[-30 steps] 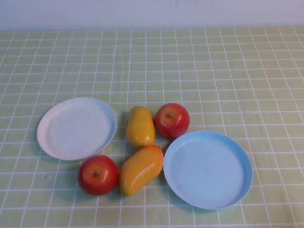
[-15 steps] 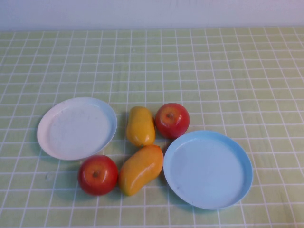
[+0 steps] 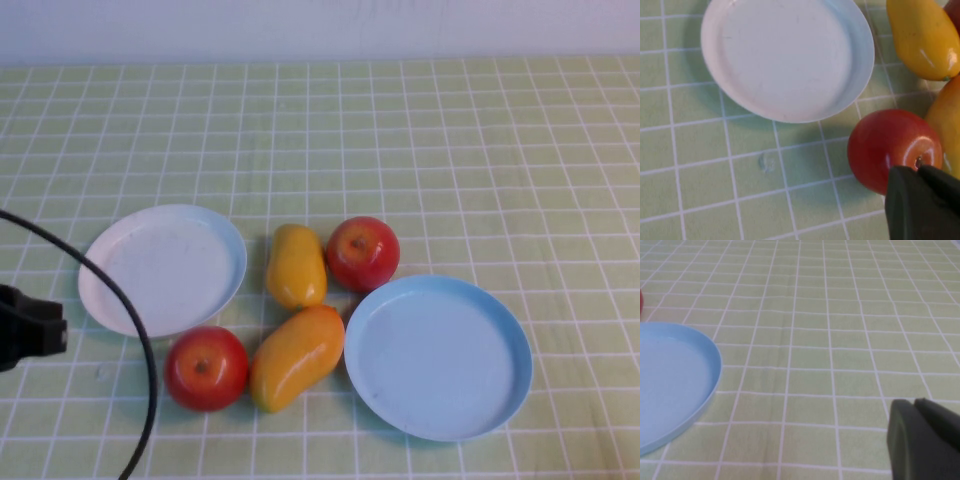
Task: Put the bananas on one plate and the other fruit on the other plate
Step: Put one type of fruit in the left plate
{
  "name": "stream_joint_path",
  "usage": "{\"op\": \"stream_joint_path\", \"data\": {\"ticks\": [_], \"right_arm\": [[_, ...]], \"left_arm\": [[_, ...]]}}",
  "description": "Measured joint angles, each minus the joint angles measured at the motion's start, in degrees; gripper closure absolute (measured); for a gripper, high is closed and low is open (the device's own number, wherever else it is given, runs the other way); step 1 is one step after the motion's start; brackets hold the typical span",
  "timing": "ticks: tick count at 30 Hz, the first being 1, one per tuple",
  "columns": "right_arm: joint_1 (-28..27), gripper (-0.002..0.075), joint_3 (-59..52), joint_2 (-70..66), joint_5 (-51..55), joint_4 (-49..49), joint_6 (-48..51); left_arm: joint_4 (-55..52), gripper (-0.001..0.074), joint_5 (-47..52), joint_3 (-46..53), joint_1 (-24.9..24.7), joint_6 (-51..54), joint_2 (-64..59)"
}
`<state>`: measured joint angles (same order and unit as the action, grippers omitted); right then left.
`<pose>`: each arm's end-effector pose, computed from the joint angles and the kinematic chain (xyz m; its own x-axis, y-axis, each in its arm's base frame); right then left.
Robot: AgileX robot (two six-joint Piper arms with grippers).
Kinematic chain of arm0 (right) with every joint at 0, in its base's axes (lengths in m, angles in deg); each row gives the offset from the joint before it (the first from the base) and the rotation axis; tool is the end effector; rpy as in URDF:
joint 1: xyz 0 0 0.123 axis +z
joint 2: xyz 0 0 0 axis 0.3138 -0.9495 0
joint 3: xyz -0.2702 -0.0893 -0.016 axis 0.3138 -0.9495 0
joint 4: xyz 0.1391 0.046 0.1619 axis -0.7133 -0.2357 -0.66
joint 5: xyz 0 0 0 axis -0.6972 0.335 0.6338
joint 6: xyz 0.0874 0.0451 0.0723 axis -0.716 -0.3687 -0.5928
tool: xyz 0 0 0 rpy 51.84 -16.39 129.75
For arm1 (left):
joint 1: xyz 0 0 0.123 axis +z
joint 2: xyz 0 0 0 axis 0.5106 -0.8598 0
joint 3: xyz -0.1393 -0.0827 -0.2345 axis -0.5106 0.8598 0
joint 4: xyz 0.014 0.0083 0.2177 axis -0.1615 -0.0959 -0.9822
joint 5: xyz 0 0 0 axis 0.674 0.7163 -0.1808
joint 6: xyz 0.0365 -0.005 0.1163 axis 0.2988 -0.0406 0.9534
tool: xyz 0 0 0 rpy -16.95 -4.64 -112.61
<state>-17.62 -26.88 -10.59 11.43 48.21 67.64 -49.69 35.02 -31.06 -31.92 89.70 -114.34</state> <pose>0.0492 0.0074 0.1654 -0.2737 -0.0078 -0.9618 -0.0661 0.9978 0.0107 0.1488 -0.0398 0.2905 -0.7242 0.0725 -0.6858 0.2662 0.9468 -0.1810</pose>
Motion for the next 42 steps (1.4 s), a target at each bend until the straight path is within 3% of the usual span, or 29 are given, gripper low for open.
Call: {"op": "stream_joint_path", "data": {"ticks": [5, 12, 18, 23, 27, 30, 32, 35, 42], "right_arm": [[0.00, 0.0742, 0.00, 0.00, 0.00, 0.00, 0.00], [0.00, 0.0742, 0.00, 0.00, 0.00, 0.00, 0.00], [0.00, 0.0742, 0.00, 0.00, 0.00, 0.00, 0.00], [0.00, 0.0742, 0.00, 0.00, 0.00, 0.00, 0.00], [0.00, 0.0742, 0.00, 0.00, 0.00, 0.00, 0.00], [0.00, 0.0742, 0.00, 0.00, 0.00, 0.00, 0.00], [0.00, 0.0742, 0.00, 0.00, 0.00, 0.00, 0.00], [0.00, 0.0742, 0.00, 0.00, 0.00, 0.00, 0.00], [0.00, 0.0742, 0.00, 0.00, 0.00, 0.00, 0.00]], "left_arm": [[-1.17, 0.0734, 4.28, -6.50, -3.42, 3.69, -10.12], [-16.59, 0.0734, 9.46, -11.63, -20.30, -2.68, -18.62], [-21.23, 0.0734, 12.97, -13.71, -32.72, 0.52, -21.16], [-22.13, 0.0713, 13.30, -13.71, -37.62, 5.28, -21.57], [-23.61, 0.0522, 13.01, -13.71, -37.62, 6.08, -21.57], [-24.20, 0.0222, 10.90, -13.71, -37.62, 6.36, -21.67], [-24.54, 0.0118, 8.67, -13.71, -37.62, 7.88, -22.06], [-24.54, 0.0069, 5.90, -13.71, -37.49, 11.00, -23.45], [-24.54, 0.0066, 4.54, -13.71, -34.35, 11.95, -27.27]]}}
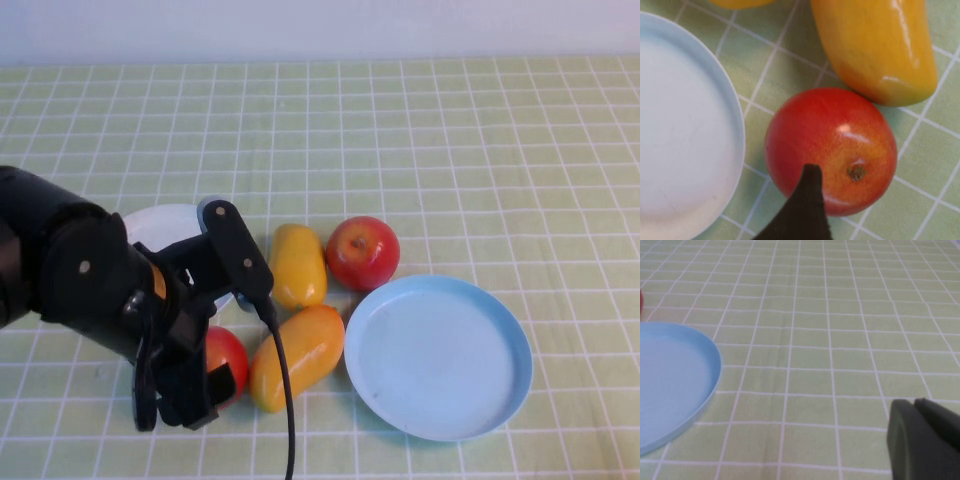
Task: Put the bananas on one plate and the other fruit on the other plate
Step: Put one type of fruit in the left plate
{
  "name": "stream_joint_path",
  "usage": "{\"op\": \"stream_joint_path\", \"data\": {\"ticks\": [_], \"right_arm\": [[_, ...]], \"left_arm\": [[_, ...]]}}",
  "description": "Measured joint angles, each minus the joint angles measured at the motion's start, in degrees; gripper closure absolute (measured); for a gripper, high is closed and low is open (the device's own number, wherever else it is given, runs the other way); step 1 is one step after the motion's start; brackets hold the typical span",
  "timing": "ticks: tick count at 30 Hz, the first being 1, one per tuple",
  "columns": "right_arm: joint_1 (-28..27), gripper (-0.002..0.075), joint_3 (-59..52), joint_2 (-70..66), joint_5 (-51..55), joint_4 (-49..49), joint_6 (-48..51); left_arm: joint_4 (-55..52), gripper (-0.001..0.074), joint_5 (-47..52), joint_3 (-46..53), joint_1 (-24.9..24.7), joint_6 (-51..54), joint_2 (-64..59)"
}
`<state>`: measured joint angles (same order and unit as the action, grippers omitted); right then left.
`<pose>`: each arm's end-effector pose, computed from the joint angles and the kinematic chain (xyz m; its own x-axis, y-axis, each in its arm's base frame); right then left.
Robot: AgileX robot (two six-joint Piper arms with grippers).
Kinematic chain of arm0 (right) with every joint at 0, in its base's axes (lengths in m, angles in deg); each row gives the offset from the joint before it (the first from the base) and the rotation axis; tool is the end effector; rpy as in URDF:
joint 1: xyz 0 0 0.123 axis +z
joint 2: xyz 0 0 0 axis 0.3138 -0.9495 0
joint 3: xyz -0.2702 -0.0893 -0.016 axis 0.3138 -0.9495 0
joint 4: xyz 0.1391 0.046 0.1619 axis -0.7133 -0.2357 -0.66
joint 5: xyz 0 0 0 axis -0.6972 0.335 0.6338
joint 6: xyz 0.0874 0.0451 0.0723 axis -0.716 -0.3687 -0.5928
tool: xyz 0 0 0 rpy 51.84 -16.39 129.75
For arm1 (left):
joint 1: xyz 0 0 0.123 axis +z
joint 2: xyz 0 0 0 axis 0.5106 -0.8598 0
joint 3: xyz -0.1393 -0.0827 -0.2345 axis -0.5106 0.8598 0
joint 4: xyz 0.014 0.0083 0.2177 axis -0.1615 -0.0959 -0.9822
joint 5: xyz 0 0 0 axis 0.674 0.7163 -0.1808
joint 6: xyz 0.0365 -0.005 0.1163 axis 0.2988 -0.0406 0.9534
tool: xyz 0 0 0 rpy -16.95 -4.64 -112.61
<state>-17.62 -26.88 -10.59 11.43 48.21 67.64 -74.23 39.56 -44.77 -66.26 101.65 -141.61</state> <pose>0.0492 0.0074 0.1654 -0.2737 -0.0078 -0.9618 -0.0661 0.9978 0.0107 0.1955 -0.1397 0.2518 -0.3194 0.8961 -0.3083 0.8993 0.3892 0.1995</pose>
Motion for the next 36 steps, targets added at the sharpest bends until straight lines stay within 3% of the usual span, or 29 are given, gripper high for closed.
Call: {"op": "stream_joint_path", "data": {"ticks": [36], "right_arm": [[0.00, 0.0742, 0.00, 0.09, 0.00, 0.00, 0.00]], "left_arm": [[-0.54, 0.0066, -4.86, -0.53, 2.41, 1.74, -9.73]]}}
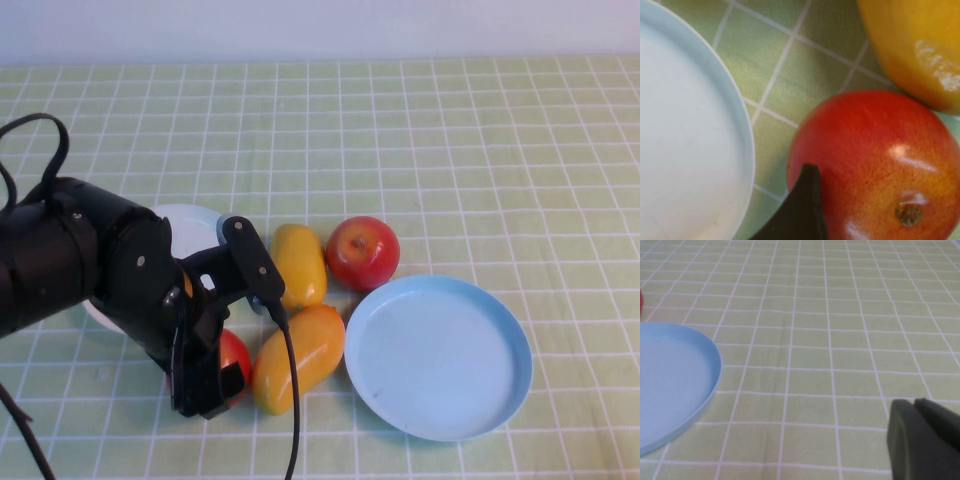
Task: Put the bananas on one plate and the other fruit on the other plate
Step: Put one type of fruit in the left plate
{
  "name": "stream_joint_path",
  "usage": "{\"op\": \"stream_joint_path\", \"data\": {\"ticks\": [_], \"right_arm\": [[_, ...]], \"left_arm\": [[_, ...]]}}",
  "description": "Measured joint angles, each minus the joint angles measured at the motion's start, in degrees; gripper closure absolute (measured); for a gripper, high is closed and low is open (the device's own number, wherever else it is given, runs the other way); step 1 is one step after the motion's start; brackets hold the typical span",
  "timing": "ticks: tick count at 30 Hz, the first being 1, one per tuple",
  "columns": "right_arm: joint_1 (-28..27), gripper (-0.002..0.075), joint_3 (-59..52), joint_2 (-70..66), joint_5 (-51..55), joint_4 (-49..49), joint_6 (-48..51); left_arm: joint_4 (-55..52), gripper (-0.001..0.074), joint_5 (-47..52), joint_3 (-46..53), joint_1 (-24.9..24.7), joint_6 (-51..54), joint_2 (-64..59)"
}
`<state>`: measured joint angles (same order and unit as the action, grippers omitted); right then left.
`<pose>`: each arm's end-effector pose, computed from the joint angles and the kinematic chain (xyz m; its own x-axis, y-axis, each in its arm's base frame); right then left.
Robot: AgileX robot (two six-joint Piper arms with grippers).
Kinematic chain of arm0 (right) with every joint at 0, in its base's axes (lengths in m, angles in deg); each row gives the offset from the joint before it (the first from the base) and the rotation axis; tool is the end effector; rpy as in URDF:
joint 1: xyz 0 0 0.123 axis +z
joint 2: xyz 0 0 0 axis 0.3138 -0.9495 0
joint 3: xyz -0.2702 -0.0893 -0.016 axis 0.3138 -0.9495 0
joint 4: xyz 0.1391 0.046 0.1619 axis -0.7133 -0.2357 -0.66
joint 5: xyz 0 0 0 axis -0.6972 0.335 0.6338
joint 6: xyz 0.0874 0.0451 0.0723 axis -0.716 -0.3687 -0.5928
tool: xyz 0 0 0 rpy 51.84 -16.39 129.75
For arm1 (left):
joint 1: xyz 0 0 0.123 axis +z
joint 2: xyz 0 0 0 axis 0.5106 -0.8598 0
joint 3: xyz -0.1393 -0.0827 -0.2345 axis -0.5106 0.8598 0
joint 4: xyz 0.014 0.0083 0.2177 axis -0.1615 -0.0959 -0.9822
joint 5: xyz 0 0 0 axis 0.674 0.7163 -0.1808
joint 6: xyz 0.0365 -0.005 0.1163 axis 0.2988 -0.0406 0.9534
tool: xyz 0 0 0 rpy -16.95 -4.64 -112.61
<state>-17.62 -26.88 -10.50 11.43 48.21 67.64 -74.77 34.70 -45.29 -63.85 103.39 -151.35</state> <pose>0.0491 0.0074 0.1655 -0.2722 -0.0078 -0.9622 -0.0661 0.9978 0.0107 0.2269 -0.1472 0.2140 -0.3423 0.9089 -0.2382 0.9054 0.3868 0.1748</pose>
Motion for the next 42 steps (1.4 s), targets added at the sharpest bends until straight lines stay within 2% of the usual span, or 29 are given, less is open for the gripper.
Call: {"op": "stream_joint_path", "data": {"ticks": [14, 20, 22, 35, 42], "right_arm": [[0.00, 0.0742, 0.00, 0.00, 0.00, 0.00, 0.00], [0.00, 0.0742, 0.00, 0.00, 0.00, 0.00, 0.09], [0.00, 0.0742, 0.00, 0.00, 0.00, 0.00, 0.09], [0.00, 0.0742, 0.00, 0.00, 0.00, 0.00, 0.09], [0.00, 0.0742, 0.00, 0.00, 0.00, 0.00, 0.09]], "left_arm": [[-0.27, 0.0076, 0.11, 0.00, 0.00, 0.00, 0.00], [-0.60, 0.0225, 0.66, 0.00, 0.00, 0.00, 0.00], [-0.60, 0.0247, 0.80, 0.00, 0.00, 0.00, 0.00], [-1.90, 0.0255, 3.75, -2.71, 0.23, 0.00, 2.03], [-2.13, 0.0258, 4.39, -9.28, 4.82, -3.10, 4.63]]}}
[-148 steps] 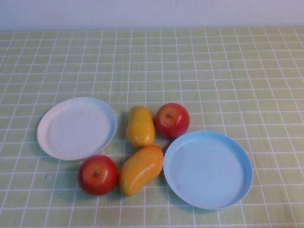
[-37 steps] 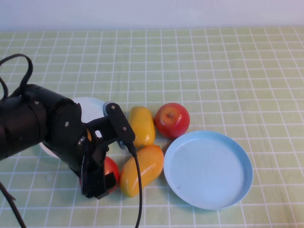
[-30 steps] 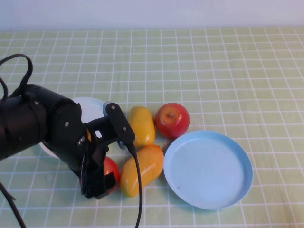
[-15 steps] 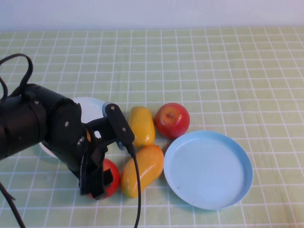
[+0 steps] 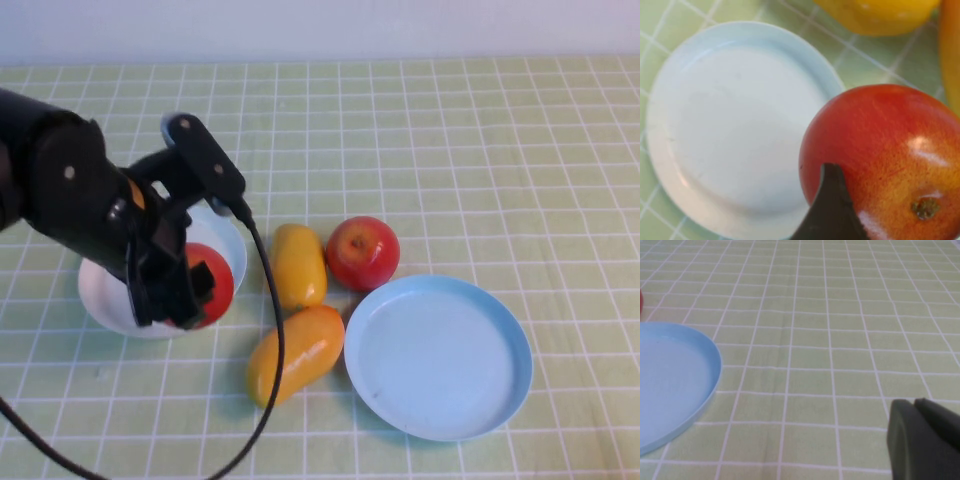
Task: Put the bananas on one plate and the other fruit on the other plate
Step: Put one type of fruit in the left plate
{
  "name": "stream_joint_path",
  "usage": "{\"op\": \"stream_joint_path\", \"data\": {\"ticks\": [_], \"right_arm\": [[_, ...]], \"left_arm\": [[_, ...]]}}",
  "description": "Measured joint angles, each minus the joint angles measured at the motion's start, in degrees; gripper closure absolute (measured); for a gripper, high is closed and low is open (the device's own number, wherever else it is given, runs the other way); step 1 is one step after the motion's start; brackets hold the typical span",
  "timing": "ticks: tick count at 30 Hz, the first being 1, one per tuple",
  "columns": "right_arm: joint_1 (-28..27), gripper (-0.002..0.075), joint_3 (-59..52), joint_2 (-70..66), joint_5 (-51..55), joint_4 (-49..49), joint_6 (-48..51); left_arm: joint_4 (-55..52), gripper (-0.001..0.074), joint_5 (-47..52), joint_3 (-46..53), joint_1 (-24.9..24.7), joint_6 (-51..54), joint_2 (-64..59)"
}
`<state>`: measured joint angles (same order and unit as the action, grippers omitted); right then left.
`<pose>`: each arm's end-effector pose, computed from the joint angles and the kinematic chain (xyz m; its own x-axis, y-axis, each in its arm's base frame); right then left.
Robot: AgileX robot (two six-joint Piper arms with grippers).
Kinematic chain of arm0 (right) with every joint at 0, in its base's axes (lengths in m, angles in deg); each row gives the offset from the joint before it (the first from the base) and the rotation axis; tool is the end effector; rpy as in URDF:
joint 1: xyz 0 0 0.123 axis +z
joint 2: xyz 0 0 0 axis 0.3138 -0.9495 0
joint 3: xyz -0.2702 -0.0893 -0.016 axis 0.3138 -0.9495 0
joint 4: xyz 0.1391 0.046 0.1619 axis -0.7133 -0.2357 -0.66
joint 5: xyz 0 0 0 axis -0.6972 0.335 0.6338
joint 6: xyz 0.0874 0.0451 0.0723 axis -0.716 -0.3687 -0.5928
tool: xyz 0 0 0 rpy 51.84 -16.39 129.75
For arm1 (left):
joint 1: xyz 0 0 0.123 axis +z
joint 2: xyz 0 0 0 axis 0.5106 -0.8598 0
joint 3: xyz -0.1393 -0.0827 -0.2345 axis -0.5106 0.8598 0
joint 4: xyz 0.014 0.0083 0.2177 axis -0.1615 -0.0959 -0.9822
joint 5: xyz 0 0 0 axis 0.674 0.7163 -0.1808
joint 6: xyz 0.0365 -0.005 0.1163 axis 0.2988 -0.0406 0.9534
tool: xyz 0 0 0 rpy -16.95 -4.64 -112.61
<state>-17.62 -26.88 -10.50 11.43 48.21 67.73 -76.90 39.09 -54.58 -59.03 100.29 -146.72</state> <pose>0.0491 0.0074 0.1655 -0.2721 -0.0093 -0.9622 -0.0665 0.9977 0.0091 0.2472 -0.1283 0.2746 -0.4052 0.8409 -0.3588 0.8157 0.5097 0.2735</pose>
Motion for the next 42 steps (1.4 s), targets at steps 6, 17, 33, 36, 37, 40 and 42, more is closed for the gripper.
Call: {"op": "stream_joint_path", "data": {"ticks": [6, 17, 33, 36, 37, 40, 42], "right_arm": [[0.00, 0.0742, 0.00, 0.00, 0.00, 0.00, 0.00], [0.00, 0.0742, 0.00, 0.00, 0.00, 0.00, 0.00], [0.00, 0.0743, 0.00, 0.00, 0.00, 0.00, 0.00], [0.00, 0.0742, 0.00, 0.00, 0.00, 0.00, 0.00], [0.00, 0.0742, 0.00, 0.00, 0.00, 0.00, 0.00], [0.00, 0.0742, 0.00, 0.00, 0.00, 0.00, 0.00], [0.00, 0.0742, 0.00, 0.00, 0.00, 0.00, 0.00]], "left_arm": [[-0.58, 0.0259, -8.89, -0.48, 6.35, -0.63, -3.08], [-0.67, 0.0160, -15.29, -0.73, 11.22, -6.74, -13.60], [3.01, 0.0066, -11.36, -8.37, 9.58, -12.00, -7.45], [7.54, 0.0066, -10.83, -9.68, 6.81, -11.68, -7.22], [9.02, 0.0066, -10.79, -10.06, 5.92, -10.70, -7.35], [11.47, 0.0066, -10.16, -12.52, 2.43, -8.54, -8.71], [12.40, 0.0066, -8.65, -15.02, 0.27, -7.71, -10.70]]}}
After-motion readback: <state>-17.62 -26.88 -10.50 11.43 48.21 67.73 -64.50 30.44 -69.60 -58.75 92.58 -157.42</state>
